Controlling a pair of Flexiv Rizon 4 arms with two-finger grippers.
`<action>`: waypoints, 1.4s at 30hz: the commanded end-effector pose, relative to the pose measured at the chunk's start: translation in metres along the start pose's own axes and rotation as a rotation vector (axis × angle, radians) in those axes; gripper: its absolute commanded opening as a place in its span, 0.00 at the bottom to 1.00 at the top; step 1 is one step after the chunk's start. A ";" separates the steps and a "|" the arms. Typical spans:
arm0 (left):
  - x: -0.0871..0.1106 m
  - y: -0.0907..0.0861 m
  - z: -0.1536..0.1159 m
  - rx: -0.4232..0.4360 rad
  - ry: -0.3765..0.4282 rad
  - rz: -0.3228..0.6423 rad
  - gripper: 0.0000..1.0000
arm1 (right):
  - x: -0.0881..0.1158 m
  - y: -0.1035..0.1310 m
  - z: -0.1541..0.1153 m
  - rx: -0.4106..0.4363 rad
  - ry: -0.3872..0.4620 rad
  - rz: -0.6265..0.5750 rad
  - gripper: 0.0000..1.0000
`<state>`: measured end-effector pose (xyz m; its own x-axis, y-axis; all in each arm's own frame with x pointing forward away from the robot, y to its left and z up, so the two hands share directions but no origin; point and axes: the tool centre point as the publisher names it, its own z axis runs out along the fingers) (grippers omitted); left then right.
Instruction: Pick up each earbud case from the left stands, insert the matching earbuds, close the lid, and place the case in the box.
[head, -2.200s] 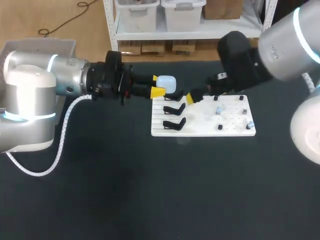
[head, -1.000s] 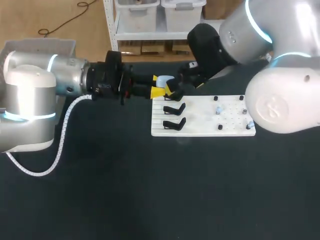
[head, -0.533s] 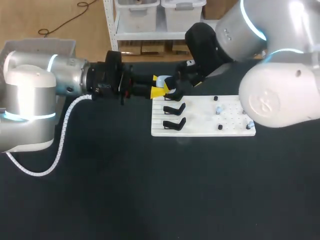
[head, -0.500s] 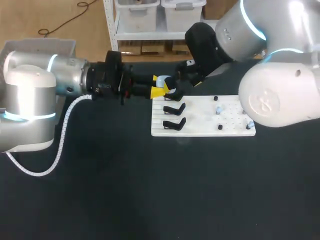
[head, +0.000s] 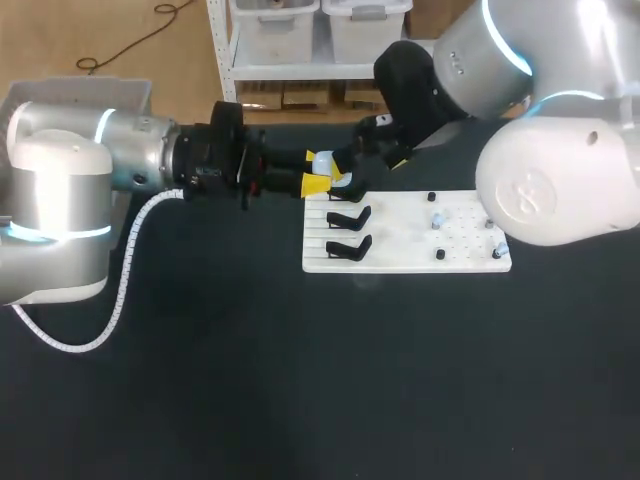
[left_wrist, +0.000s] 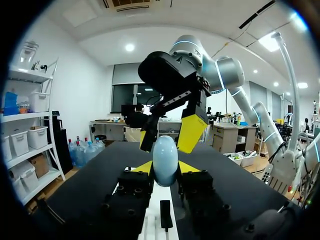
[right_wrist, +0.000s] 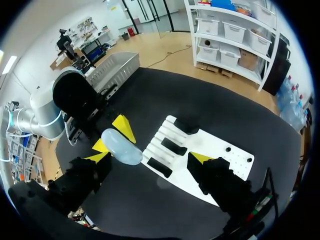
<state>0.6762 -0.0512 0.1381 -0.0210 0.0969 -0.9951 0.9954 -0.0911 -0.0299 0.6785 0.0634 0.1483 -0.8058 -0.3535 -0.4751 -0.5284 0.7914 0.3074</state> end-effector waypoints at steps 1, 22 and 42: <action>0.000 0.001 0.000 0.003 0.000 0.000 0.00 | 0.000 0.000 -0.001 0.005 -0.004 0.002 1.00; 0.000 0.001 0.000 0.003 0.000 0.000 0.00 | -0.015 -0.016 -0.029 0.062 -0.106 -0.011 1.00; 0.000 0.000 -0.001 0.004 -0.032 0.043 0.00 | 0.055 -0.092 -0.072 0.383 0.144 -0.108 1.00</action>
<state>0.6761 -0.0507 0.1393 0.0166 0.0653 -0.9977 0.9951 -0.0987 0.0101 0.6682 -0.0619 0.1518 -0.7880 -0.4916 -0.3706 -0.5156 0.8559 -0.0391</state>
